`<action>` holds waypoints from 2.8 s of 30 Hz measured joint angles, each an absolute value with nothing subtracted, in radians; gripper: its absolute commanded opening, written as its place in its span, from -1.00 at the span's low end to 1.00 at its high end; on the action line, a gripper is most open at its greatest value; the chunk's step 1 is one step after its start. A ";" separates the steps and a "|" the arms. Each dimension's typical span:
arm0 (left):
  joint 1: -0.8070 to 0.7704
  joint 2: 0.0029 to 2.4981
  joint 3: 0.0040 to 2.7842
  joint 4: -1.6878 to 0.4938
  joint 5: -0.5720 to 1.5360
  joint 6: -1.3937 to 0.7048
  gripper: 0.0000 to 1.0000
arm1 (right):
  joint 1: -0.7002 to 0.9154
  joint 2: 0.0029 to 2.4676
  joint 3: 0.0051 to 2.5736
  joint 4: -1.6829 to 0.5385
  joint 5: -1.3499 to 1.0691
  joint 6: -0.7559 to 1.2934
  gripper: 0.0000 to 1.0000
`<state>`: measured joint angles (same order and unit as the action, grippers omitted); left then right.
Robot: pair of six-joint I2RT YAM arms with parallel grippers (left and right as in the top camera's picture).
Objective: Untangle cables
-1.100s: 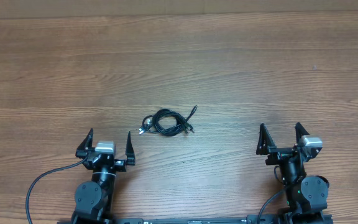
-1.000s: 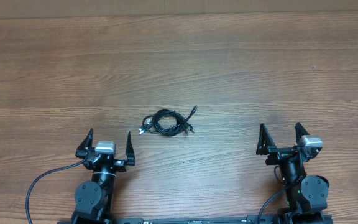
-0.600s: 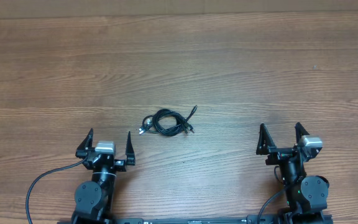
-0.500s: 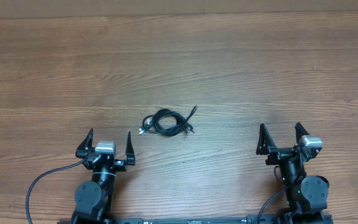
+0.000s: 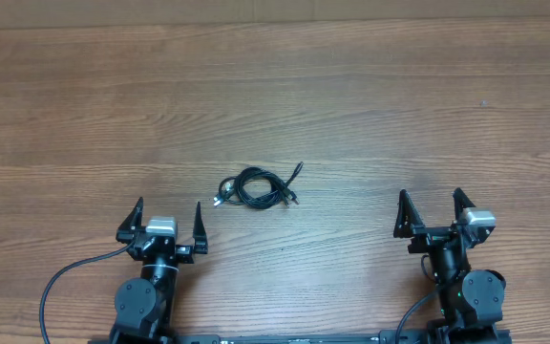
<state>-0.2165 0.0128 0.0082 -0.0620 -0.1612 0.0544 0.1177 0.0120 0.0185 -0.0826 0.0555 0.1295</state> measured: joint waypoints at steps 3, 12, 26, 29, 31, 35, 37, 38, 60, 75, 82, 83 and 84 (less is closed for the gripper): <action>-0.216 0.013 0.008 -0.062 -0.161 0.054 0.99 | 0.117 0.012 0.019 -0.083 0.056 0.129 1.00; -0.216 0.013 0.008 -0.062 -0.162 0.054 0.99 | 0.118 0.012 0.019 -0.082 0.056 0.130 1.00; -0.216 0.013 0.008 -0.062 -0.161 0.039 0.99 | 0.117 0.012 0.019 -0.083 0.056 0.130 1.00; -0.216 0.013 0.009 -0.070 -0.161 0.029 0.99 | 0.117 0.012 0.019 -0.082 0.056 0.130 1.00; -0.216 0.013 0.015 -0.087 -0.158 0.028 0.99 | 0.118 0.012 0.019 -0.083 0.056 0.130 1.00; -0.216 0.013 0.070 -0.212 -0.155 0.025 0.99 | 0.117 0.012 0.019 -0.083 0.055 0.130 1.00; -0.216 0.015 0.109 -0.287 -0.155 0.025 0.99 | 0.118 0.012 0.019 -0.083 0.056 0.129 1.00; -0.216 0.020 0.128 -0.313 -0.155 0.025 0.99 | 0.118 0.012 0.019 -0.083 0.056 0.130 1.00; -0.216 0.498 0.530 -0.371 -0.006 -0.151 0.99 | 0.117 0.012 0.019 -0.083 0.056 0.130 1.00; -0.216 0.664 0.601 -0.439 0.077 -0.152 0.99 | 0.118 0.012 0.019 -0.082 0.056 0.130 1.00; -0.216 0.664 0.603 -0.434 0.087 -0.152 0.99 | 0.117 0.012 0.019 -0.082 0.056 0.130 1.00; -0.216 0.664 0.603 -0.434 0.088 -0.152 0.99 | 0.118 0.012 0.019 -0.082 0.056 0.130 0.99; -0.216 0.664 0.603 -0.434 0.088 -0.152 0.99 | 0.117 0.012 0.019 -0.083 0.056 0.129 1.00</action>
<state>-0.2165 0.6640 0.6029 -0.4343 0.0875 -0.1516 0.1173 0.0120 0.0185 -0.0826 0.0555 0.1291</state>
